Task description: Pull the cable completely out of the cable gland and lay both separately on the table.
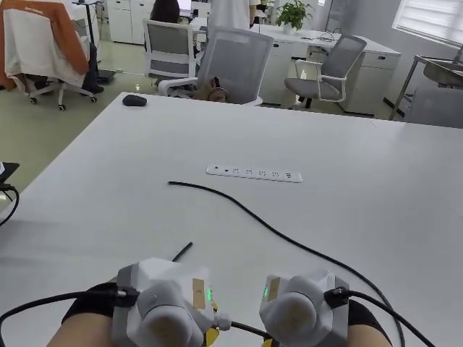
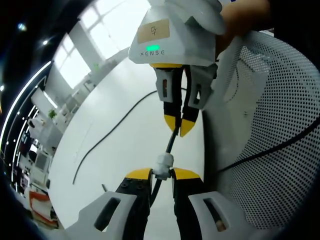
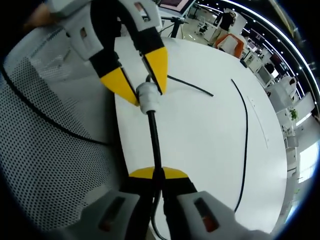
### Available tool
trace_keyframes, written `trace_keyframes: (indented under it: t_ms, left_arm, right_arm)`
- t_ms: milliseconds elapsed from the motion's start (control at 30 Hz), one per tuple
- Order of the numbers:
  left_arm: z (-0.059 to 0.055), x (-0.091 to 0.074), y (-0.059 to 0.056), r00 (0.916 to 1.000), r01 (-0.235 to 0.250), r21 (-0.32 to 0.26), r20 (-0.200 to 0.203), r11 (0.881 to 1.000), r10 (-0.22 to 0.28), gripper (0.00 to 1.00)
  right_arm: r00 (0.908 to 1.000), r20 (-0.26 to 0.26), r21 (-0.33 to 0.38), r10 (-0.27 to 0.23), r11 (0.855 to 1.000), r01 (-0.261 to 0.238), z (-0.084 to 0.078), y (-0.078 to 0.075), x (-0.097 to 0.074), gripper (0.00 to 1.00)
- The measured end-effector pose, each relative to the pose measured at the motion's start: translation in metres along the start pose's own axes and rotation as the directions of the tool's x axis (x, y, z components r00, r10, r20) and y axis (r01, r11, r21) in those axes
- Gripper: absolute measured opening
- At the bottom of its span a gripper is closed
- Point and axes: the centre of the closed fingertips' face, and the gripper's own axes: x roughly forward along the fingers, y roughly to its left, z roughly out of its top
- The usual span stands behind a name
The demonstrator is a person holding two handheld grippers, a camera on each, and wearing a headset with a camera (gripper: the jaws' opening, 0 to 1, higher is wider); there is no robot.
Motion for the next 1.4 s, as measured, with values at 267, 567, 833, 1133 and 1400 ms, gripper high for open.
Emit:
trace_keyframes:
  t_ms: [267, 567, 833, 1133, 1400]
  left_arm:
    - [0.001, -0.002, 0.001, 1.0, -0.005, -0.005, 0.002, 1.0, 0.005, 0.17]
    - [-0.003, 0.004, -0.001, 0.9999, 0.009, 0.002, -0.006, 1.0, -0.009, 0.17]
    - [-0.003, 0.007, -0.002, 0.9998, 0.019, 0.017, -0.008, 1.0, -0.019, 0.17]
    - [-0.004, 0.006, 0.004, 1.0, 0.003, 0.013, -0.009, 1.0, -0.003, 0.17]
    - [-0.005, 0.006, 0.006, 0.9999, -0.004, 0.0, -0.01, 1.0, 0.004, 0.17]
  right_arm:
    - [0.9958, -0.086, 0.023, -0.032, 0.999, 0.034, -0.019, -0.006, -0.002, 0.02]
    - [0.9903, 0.132, 0.0, 0.043, 0.999, -0.043, 0.029, 0.012, -0.007, 0.17]
    - [0.97, 0.239, -0.057, 0.045, 0.998, -0.032, 0.052, 0.015, -0.017, 0.05]
    - [0.9786, 0.204, -0.042, 0.029, 0.999, -0.021, 0.045, 0.01, -0.012, 0.02]
    - [0.9974, 0.072, -0.016, -0.004, 1.0, 0.005, 0.015, 0.001, -0.005, 0.02]
